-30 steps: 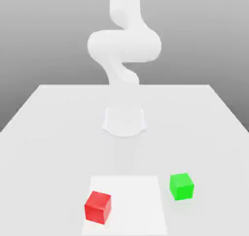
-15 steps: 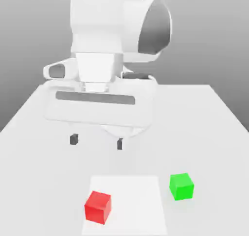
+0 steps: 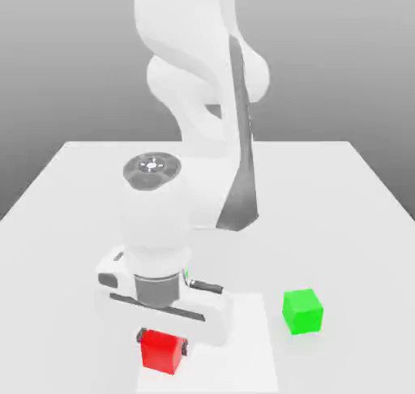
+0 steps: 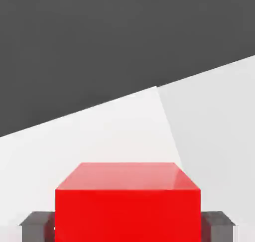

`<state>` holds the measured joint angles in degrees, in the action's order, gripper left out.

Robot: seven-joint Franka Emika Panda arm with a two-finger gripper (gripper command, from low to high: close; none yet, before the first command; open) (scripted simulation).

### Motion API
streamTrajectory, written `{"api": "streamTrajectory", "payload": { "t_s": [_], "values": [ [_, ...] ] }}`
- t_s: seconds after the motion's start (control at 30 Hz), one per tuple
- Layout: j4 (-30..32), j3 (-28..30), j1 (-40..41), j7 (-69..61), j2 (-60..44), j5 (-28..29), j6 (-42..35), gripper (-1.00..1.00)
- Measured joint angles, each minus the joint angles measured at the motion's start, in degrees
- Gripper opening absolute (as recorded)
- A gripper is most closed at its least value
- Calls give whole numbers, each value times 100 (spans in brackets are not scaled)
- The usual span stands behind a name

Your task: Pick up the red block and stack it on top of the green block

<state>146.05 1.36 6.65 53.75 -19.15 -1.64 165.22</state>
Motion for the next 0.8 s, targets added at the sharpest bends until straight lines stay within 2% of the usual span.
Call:
{"api": "streamTrajectory", "payload": {
  "t_s": [0.1,0.27,0.33,0.53,0.7,0.8],
  "values": [
    [2,-6,6,3,10,5,-9,-100],
    [141,35,-19,59,915,86,-776,-100],
    [261,-141,-142,-91,1189,135,-931,-100],
    [706,-796,-1053,-928,1821,124,-1117,-100],
    [1083,-1063,-1947,-1738,2333,-14,-1249,-100],
    [1177,-1136,-2101,-1881,2148,69,-973,-100]
  ]
}}
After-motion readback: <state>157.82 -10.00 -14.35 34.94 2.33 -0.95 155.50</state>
